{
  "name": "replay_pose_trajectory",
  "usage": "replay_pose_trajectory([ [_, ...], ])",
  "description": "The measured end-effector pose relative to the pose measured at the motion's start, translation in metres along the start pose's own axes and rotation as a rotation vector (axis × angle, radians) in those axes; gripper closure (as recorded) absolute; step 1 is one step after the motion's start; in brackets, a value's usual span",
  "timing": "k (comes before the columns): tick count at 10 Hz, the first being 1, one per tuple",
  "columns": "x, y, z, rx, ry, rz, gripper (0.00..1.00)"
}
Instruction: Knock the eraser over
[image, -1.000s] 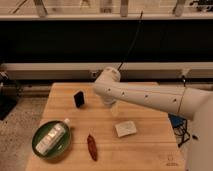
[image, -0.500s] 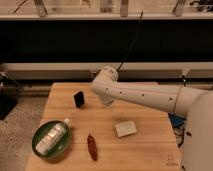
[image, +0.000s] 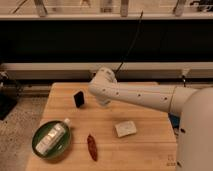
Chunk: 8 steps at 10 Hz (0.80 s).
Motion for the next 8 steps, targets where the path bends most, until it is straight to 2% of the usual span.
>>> replay_pose_trajectory([
  [8,-0.023,-0.023,0.012,0.02,-0.034,-0.027,0.96],
])
